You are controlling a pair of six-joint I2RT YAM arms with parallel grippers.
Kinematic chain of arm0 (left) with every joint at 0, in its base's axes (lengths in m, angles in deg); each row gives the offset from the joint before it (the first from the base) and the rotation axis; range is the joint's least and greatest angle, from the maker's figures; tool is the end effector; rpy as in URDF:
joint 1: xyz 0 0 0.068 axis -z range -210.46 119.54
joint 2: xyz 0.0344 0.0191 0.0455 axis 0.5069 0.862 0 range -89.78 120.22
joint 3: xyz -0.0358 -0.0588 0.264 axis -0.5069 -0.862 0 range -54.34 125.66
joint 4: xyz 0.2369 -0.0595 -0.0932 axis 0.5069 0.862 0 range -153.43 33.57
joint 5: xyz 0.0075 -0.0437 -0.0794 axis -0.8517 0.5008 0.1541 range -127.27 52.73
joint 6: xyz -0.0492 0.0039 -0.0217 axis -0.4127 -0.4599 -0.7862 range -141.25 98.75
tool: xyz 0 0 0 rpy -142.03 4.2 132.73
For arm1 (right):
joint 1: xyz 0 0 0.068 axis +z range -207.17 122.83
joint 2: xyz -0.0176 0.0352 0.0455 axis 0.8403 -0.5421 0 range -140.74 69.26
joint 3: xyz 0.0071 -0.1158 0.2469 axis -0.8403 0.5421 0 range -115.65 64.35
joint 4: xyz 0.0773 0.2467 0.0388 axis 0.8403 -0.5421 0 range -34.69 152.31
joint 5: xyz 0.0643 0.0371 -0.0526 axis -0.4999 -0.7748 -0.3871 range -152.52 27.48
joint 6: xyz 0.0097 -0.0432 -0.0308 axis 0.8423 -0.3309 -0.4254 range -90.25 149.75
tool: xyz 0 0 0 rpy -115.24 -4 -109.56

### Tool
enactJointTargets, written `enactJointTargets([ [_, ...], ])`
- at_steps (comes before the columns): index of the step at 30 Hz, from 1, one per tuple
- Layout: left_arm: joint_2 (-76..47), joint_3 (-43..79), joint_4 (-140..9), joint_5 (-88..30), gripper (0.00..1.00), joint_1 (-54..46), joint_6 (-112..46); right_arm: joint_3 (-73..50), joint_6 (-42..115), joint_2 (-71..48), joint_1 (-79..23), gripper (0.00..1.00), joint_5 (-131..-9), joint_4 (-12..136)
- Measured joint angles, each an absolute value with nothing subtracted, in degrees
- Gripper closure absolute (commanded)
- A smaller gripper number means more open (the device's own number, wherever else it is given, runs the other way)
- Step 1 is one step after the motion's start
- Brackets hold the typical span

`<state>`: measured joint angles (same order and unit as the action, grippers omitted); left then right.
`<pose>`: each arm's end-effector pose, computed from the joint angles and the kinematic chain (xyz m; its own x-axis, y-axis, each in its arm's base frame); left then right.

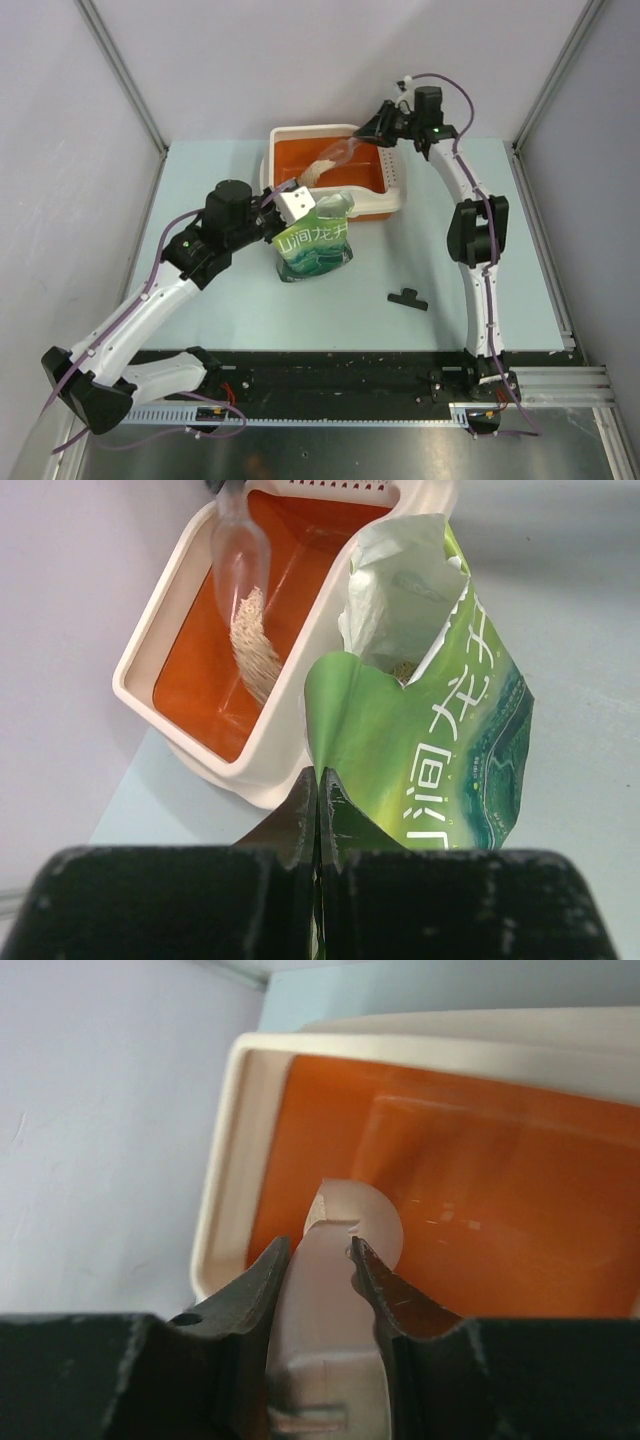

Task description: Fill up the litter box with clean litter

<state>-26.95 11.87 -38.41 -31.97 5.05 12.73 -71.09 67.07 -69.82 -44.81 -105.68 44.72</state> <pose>0.1952 -0.1434 0.3823 0.1134 0.6027 -0.7898 0.7053 0.5110 0.4913 0.5428 0.1439 0.2945 -0.7536 0.2877 -0.5910 -0.4049 0.5051 0.7622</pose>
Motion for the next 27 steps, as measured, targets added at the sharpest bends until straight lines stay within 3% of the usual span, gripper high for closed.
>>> enactJointTargets([
  [8, -28.17, 10.89, -38.41, -30.33, 1.00, 5.14, 12.16, -68.73, 56.41, -67.29, -53.92, 1.00, -101.88, 37.84],
  [18, -28.19, 10.89, -38.41, -29.11, 1.00, 5.16, 11.72, -69.17, 31.64, -55.27, -39.21, 1.00, -84.22, 30.30],
  [27, -29.55, 9.82, -38.50, -29.11, 1.00, 5.16, 11.79, -63.81, 28.71, -35.81, -41.60, 1.00, -90.82, 28.81],
])
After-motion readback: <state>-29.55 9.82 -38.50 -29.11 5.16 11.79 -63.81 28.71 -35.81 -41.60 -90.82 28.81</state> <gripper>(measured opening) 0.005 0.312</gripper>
